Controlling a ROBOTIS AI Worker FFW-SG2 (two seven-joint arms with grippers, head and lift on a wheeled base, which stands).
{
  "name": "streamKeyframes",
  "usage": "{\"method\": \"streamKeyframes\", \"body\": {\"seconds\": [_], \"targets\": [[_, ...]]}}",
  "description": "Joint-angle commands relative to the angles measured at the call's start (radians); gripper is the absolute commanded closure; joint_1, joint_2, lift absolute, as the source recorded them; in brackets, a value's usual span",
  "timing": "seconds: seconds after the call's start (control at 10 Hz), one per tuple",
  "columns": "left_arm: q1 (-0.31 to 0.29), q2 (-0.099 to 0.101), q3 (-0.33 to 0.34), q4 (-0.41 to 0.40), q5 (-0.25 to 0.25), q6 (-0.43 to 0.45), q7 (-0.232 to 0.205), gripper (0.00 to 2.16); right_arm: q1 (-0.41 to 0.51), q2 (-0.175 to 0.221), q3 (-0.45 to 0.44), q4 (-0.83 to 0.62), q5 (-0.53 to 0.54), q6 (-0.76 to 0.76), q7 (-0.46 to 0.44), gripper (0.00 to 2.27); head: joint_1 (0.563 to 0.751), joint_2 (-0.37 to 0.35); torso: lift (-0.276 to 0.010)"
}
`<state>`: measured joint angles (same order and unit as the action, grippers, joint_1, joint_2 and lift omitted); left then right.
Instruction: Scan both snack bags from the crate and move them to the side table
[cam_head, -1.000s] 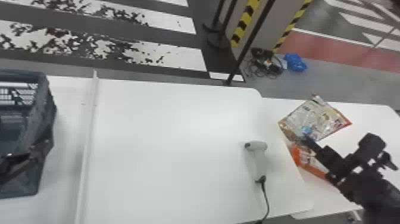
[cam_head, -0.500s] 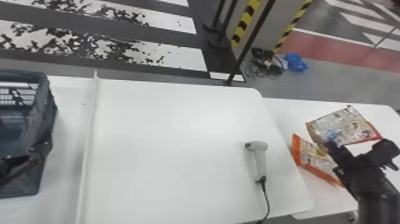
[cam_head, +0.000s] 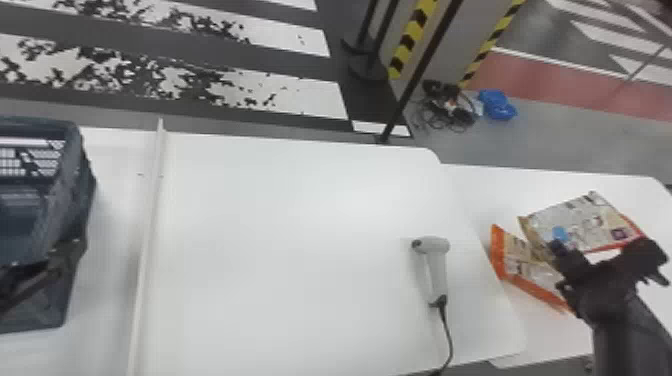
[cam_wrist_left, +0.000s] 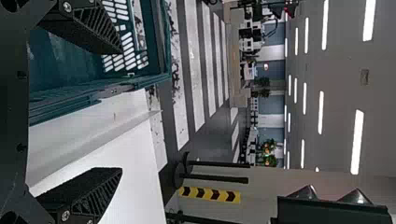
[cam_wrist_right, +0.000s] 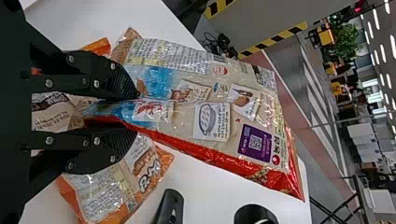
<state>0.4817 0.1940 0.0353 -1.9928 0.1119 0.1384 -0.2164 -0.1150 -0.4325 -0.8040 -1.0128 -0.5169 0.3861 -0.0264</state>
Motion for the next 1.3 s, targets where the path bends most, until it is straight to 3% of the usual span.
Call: {"method": "streamKeyframes", "body": {"seconds": [0.0, 0.3, 0.5, 0.7, 0.9, 1.2], "targets": [[0.0, -0.002, 0.0, 0.0, 0.0, 0.002, 0.0, 0.1, -0.003, 0.006, 0.009, 0.002, -0.012, -0.043, -0.015, 0.01, 0.695, -0.35, -0.075], [0.001, -0.005, 0.0, -0.001, -0.001, 0.002, -0.001, 0.1, 0.024, 0.014, 0.011, -0.02, -0.032, -0.062, -0.027, 0.05, 0.695, -0.35, -0.075], [0.008, -0.008, 0.0, -0.011, -0.005, 0.002, 0.0, 0.1, 0.15, 0.104, 0.032, -0.25, -0.028, -0.074, -0.029, 0.05, 0.695, -0.35, -0.075], [0.009, -0.013, -0.006, -0.02, -0.009, 0.002, 0.0, 0.1, 0.317, 0.209, 0.146, -0.503, 0.009, -0.282, -0.02, 0.05, 0.695, -0.35, -0.075], [0.02, -0.015, -0.008, -0.032, -0.012, 0.005, 0.0, 0.1, 0.445, 0.264, 0.27, -0.688, 0.086, -0.405, -0.02, 0.05, 0.695, -0.35, -0.075], [0.026, -0.022, -0.014, -0.047, -0.014, 0.008, 0.003, 0.1, 0.566, 0.328, 0.442, -0.866, 0.215, -0.47, -0.027, 0.05, 0.695, -0.35, -0.075]]}}
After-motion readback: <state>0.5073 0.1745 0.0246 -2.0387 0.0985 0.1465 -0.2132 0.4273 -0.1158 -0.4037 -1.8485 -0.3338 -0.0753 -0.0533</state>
